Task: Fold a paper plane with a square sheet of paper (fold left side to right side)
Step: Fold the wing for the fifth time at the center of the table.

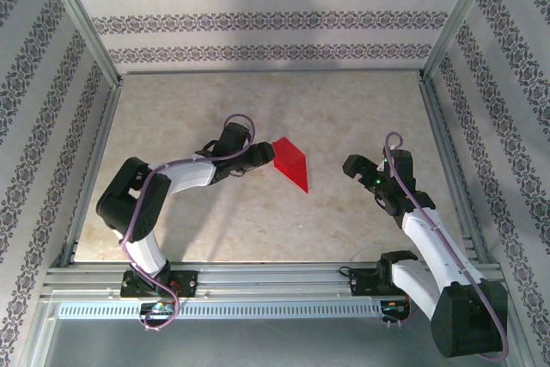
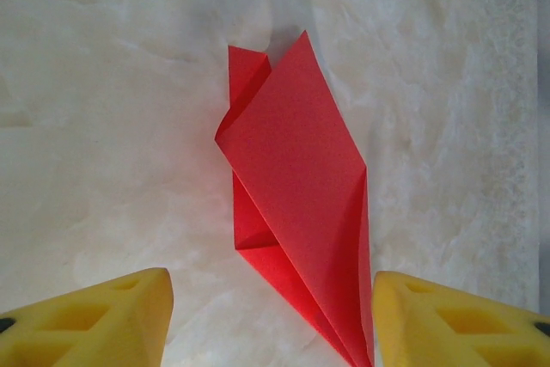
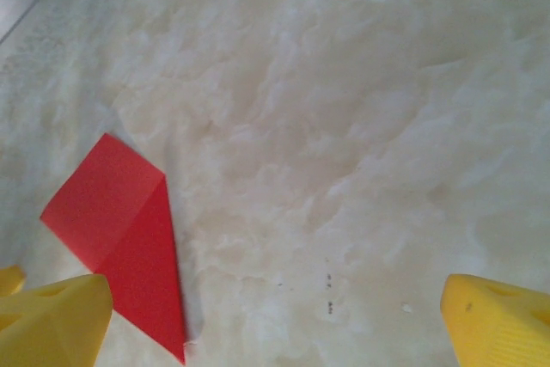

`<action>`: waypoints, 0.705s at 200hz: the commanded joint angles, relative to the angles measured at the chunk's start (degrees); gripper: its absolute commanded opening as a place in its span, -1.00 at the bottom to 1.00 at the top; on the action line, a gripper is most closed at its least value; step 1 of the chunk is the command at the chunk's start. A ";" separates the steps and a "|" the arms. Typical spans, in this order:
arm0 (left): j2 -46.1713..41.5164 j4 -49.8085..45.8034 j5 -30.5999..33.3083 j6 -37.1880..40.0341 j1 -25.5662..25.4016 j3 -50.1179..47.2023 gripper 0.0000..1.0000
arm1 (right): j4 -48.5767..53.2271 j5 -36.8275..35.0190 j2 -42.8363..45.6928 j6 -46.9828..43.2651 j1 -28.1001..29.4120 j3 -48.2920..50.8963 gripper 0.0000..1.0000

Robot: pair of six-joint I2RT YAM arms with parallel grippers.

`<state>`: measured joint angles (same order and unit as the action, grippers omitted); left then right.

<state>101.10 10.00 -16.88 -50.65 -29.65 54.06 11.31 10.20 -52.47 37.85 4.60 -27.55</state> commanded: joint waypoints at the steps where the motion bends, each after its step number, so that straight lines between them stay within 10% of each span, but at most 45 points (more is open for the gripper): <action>1: 2.77 5.39 -1.53 -3.52 -0.85 2.03 0.21 | -2.08 2.28 0.47 0.09 -0.72 0.57 0.96; 141: 13.54 8.65 -4.59 -4.68 -1.14 9.08 -0.67 | -3.47 5.56 -0.43 -1.26 -1.87 0.75 0.96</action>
<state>114.67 17.39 -20.99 -56.23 -30.33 61.17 9.65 14.06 -53.19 37.58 3.62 -27.55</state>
